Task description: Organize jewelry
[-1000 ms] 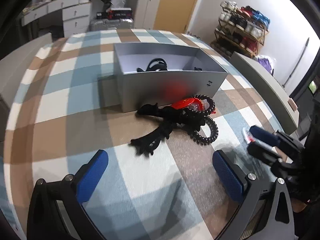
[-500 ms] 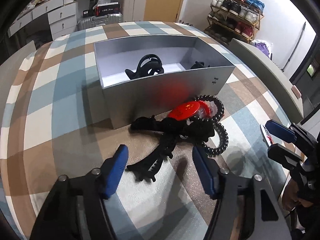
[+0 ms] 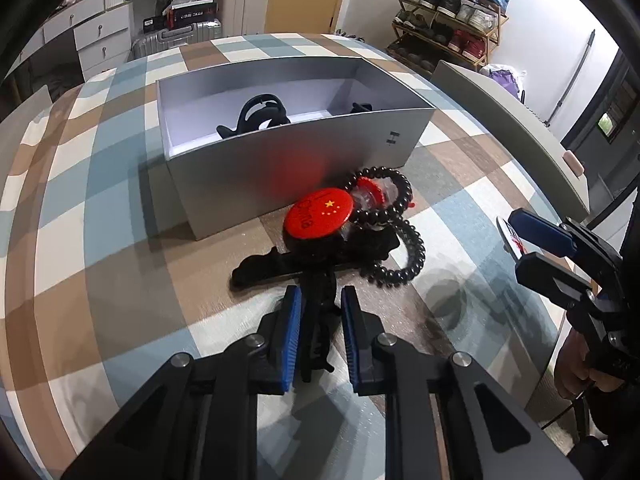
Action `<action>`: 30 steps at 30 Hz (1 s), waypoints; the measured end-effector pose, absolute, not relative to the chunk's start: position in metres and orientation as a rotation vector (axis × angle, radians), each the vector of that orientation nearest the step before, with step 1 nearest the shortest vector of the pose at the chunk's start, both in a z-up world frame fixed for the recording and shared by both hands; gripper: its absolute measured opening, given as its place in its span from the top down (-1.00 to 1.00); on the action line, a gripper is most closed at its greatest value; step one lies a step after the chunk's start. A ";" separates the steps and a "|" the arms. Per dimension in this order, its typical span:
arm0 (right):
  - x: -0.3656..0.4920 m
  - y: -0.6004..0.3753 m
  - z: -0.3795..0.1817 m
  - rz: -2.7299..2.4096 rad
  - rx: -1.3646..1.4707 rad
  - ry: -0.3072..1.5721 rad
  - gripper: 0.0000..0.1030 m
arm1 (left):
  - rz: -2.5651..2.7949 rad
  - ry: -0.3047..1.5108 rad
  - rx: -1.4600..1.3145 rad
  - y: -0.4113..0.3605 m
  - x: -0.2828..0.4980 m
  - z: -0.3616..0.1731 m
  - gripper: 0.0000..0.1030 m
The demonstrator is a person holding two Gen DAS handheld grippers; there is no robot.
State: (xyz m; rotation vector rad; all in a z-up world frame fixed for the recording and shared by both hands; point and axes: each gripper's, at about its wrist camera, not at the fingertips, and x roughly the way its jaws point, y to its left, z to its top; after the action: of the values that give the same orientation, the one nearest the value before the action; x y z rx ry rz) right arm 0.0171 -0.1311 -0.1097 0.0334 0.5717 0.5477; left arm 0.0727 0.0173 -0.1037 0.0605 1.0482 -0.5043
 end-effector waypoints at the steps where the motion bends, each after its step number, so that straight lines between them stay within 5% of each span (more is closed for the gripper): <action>1: 0.017 -0.131 -0.109 0.547 0.033 0.571 0.19 | -0.506 1.051 0.059 0.017 0.072 -0.104 0.72; 30: -0.017 -0.131 -0.086 0.566 0.028 0.509 0.19 | -0.486 1.060 0.047 0.011 0.017 -0.082 0.74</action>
State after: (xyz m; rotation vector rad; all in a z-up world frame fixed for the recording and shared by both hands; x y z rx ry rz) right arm -0.0165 -0.1312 -0.0858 0.0283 0.5091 0.5665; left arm 0.0175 0.0110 -0.0817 0.0466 1.0599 -0.4857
